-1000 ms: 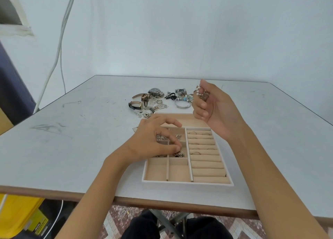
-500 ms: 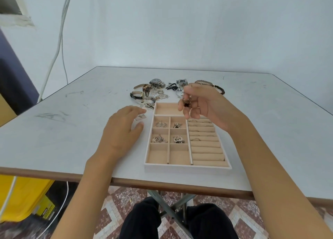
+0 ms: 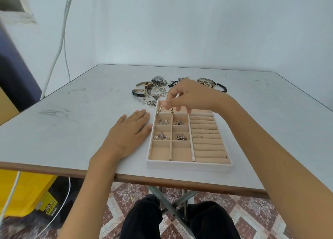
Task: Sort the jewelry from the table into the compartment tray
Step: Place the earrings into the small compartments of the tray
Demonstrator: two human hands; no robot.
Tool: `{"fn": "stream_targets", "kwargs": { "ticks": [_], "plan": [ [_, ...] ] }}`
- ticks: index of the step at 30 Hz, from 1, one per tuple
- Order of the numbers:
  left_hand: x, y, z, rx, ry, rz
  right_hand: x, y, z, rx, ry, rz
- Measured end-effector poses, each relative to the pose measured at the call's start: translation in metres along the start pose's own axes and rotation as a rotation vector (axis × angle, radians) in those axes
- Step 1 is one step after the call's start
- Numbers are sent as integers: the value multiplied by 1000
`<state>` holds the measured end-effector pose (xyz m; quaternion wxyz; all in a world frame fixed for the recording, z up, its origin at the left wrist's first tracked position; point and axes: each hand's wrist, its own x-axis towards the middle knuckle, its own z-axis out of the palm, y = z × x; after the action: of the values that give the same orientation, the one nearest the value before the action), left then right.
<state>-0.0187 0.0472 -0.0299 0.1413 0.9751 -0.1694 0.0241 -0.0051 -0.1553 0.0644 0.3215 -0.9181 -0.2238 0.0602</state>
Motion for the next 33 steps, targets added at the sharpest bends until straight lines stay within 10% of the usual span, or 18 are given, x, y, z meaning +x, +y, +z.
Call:
{"fn": "stream_targets", "kwargs": {
  "ticks": [33],
  "plan": [
    [-1, 2, -1, 64, -28, 0, 15, -6, 3, 27, 84, 25]
  ]
}}
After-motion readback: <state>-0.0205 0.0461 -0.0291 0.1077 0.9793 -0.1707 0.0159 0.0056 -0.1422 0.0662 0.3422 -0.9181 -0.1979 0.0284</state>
